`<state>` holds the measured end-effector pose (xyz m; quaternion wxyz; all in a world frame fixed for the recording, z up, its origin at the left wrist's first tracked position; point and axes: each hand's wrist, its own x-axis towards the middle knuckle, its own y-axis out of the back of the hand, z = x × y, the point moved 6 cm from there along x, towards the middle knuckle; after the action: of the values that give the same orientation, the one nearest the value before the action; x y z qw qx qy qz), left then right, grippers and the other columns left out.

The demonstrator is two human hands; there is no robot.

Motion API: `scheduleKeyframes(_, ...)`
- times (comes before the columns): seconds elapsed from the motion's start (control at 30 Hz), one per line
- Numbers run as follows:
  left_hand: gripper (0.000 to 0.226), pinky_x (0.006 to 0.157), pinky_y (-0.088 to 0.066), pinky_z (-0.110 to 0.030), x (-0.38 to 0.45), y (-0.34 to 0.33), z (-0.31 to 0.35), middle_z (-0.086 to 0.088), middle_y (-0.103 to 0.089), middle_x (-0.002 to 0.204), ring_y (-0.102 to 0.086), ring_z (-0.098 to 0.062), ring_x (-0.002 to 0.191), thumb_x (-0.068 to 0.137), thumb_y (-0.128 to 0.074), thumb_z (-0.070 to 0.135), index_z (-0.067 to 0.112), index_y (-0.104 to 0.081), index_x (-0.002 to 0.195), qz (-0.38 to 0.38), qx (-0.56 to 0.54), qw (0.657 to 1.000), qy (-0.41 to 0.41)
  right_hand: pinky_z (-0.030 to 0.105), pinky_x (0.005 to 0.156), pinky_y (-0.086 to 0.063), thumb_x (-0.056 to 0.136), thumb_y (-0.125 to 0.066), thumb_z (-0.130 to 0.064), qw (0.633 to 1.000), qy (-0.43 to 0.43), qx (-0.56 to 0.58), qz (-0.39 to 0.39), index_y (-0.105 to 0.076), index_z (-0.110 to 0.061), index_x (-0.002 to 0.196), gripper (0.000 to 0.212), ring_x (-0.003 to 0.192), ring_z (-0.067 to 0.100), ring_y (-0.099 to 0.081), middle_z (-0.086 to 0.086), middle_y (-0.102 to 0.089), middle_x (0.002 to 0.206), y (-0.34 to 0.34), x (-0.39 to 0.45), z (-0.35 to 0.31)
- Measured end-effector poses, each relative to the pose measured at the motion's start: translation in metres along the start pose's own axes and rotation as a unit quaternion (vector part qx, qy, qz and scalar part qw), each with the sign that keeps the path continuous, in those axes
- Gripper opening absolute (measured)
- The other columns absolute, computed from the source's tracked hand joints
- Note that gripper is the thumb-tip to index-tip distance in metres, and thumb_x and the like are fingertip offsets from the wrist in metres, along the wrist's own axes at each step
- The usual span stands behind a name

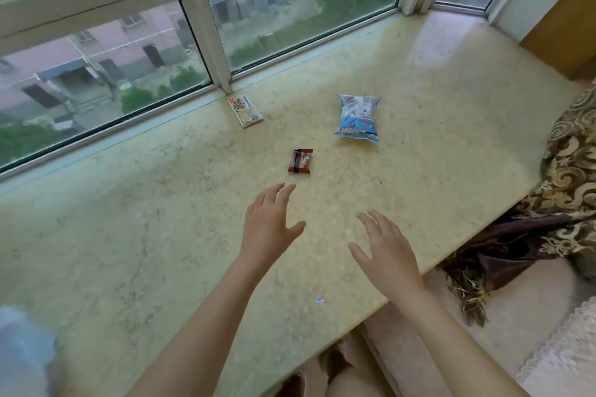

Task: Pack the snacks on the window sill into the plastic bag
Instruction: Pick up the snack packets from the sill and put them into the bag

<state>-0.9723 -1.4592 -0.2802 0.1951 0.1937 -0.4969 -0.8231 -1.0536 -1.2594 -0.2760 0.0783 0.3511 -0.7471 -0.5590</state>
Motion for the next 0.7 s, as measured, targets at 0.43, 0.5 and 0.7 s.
scheduleKeyframes(0.43, 0.078, 0.115, -0.023, -0.035, 0.195, -0.150, -0.042, -0.004, -0.026, 0.156, -0.023, -0.021, 0.144, 0.086, -0.063, 0.042, 0.021, -0.025, 0.151, -0.005, -0.024, 0.997, 0.078, 0.034, 0.110, -0.025, 0.092, -0.054, -0.038, 0.999, 0.040, 0.002, -0.003, -0.035, -0.022, 0.144, 0.058, 0.139, 0.020, -0.026, 0.001, -0.029, 0.153, -0.067, 0.237, 0.068)
scheduleKeyframes(0.5, 0.077, 0.117, -0.021, -0.037, 0.219, -0.174, -0.053, -0.005, -0.022, 0.158, -0.019, -0.022, 0.146, 0.087, -0.061, 0.043, 0.022, -0.024, 0.151, -0.005, -0.017, 0.996, 0.089, 0.037, 0.109, -0.028, 0.090, -0.056, -0.037, 0.999, 0.047, -0.005, 0.006, -0.038, -0.021, 0.142, 0.057, 0.138, 0.022, -0.030, 0.002, -0.031, 0.152, -0.080, 0.264, 0.080)
scheduleKeyframes(0.7, 0.068, 0.109, -0.029, -0.026, 0.252, -0.217, -0.068, 0.006, -0.002, 0.161, -0.011, -0.012, 0.146, 0.092, -0.052, 0.049, 0.035, -0.020, 0.151, 0.022, -0.075, 0.993, 0.093, 0.050, 0.099, -0.040, 0.078, -0.072, -0.029, 0.988, 0.054, -0.033, 0.139, -0.051, -0.010, 0.132, 0.061, 0.127, 0.037, -0.042, 0.018, -0.041, 0.145, -0.084, 0.327, 0.108)
